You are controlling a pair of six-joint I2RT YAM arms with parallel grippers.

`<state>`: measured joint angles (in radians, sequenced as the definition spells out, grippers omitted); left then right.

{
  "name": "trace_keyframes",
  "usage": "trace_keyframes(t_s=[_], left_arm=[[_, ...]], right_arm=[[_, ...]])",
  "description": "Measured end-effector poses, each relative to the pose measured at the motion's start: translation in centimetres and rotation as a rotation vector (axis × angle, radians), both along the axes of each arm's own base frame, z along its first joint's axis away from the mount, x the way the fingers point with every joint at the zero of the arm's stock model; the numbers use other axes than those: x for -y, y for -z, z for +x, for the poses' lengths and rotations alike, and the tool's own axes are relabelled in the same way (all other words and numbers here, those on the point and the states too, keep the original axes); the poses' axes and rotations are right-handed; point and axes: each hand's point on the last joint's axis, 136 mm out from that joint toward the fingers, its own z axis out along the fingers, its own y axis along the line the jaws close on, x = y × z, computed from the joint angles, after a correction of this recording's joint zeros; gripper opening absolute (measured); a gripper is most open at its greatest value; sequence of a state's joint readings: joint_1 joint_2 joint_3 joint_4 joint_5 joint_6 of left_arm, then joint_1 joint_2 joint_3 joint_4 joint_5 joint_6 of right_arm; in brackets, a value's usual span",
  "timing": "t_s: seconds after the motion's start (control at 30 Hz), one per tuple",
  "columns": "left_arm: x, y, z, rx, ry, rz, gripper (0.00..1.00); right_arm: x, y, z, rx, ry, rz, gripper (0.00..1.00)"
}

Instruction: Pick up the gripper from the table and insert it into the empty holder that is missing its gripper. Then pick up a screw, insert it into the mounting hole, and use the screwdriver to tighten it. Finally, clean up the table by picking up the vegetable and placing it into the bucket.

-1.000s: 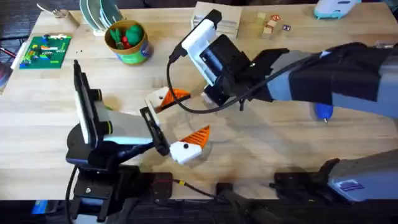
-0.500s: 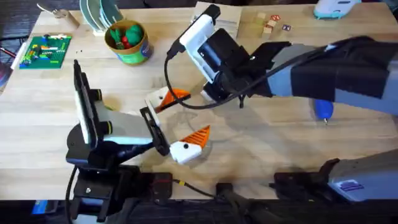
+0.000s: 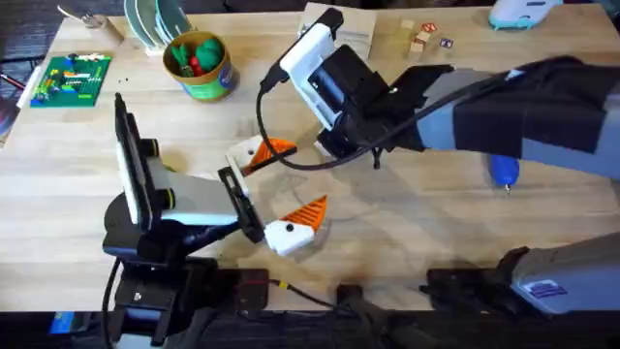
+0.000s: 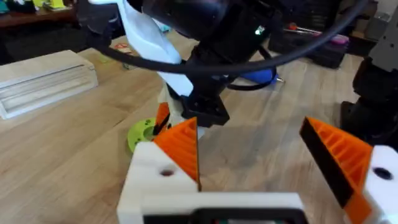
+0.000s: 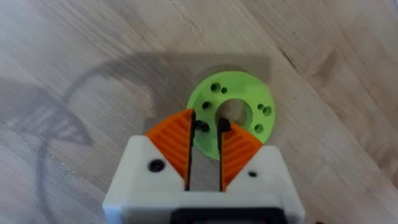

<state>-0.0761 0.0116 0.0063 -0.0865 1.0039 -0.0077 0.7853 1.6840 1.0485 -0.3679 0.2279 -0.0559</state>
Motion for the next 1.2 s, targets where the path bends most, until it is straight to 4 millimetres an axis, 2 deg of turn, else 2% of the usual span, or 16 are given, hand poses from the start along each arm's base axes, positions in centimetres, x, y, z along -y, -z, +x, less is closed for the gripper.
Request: trace_keyframes(t_s=[0.2, 0.5, 0.63, 1.03, 1.2], left_arm=[[0.00, 0.00, 0.00, 0.000, 0.000, 0.000, 0.992], [0.00, 0.00, 0.00, 0.000, 0.000, 0.000, 0.993], [0.00, 0.01, -0.01, 0.000, 0.000, 0.000, 0.993], [0.02, 0.00, -0.04, 0.000, 0.002, 0.000, 0.992], [0.02, 0.00, -0.04, 0.000, 0.002, 0.000, 0.993]], right_arm=[[0.01, 0.02, -0.01, -0.001, 0.000, -0.001, 0.255], [-0.02, 0.52, -0.17, -0.016, -0.005, -0.007, 0.150], [-0.05, 0.45, -0.13, -0.016, -0.001, -0.004, 0.008], [-0.02, 0.44, -0.10, -0.016, 0.000, -0.004, 0.007], [0.47, -0.32, 0.16, -0.007, 0.013, 0.006, 0.007]])
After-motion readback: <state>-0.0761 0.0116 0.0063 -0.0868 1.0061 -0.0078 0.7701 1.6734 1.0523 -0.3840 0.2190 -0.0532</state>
